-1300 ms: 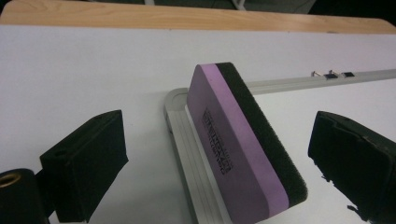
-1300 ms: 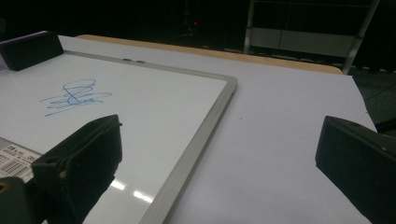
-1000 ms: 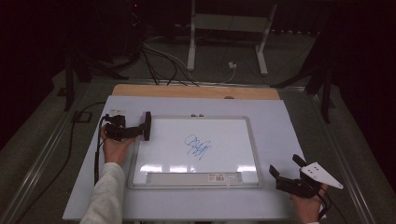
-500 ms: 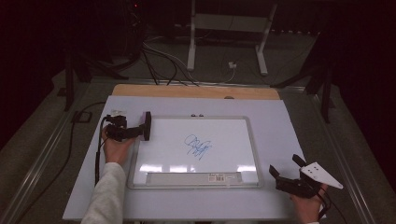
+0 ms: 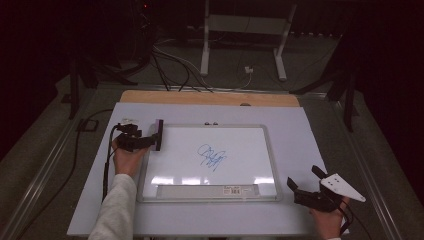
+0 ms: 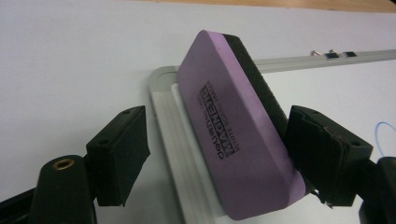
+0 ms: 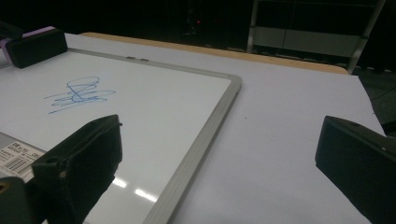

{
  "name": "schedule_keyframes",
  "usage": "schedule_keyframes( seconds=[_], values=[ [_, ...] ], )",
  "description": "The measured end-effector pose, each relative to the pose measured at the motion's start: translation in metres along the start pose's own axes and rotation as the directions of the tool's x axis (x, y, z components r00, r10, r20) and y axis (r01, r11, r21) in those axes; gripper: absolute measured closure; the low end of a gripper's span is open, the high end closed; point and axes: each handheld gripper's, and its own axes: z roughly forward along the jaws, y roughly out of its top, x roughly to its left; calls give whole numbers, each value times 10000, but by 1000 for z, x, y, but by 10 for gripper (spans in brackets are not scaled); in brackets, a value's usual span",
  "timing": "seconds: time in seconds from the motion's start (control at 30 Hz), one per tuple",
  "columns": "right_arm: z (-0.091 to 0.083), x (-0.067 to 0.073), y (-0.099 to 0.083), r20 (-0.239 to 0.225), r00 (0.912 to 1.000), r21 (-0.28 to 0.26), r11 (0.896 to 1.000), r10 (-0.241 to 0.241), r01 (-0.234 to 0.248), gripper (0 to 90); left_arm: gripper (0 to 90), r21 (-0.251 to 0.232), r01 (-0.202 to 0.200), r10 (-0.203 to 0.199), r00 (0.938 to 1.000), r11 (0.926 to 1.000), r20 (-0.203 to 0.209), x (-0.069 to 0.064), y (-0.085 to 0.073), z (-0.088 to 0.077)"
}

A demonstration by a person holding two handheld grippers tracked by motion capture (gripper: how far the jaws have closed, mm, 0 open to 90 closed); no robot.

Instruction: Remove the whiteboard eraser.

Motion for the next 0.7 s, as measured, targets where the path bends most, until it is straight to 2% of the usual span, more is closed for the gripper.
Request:
schedule_keyframes(
  seconds=[0.43, 0.57, 0.7],
  values=[
    [0, 0, 0, -33, 10000, -35, 10000, -9, 9, 7, 339, 149, 186, -198, 9961, 9997, 864, -5, -1, 6],
    [-1, -1, 0, -48, 10000, -43, 10000, 3, -3, 7, 345, 259, 167, -192, 9948, 9995, 998, -9, -2, 11],
    [-1, -1, 0, -54, 10000, -68, 10000, 3, -3, 7, 365, 574, -7, -44, 9960, 9984, 887, -12, -5, 16]
  ],
)
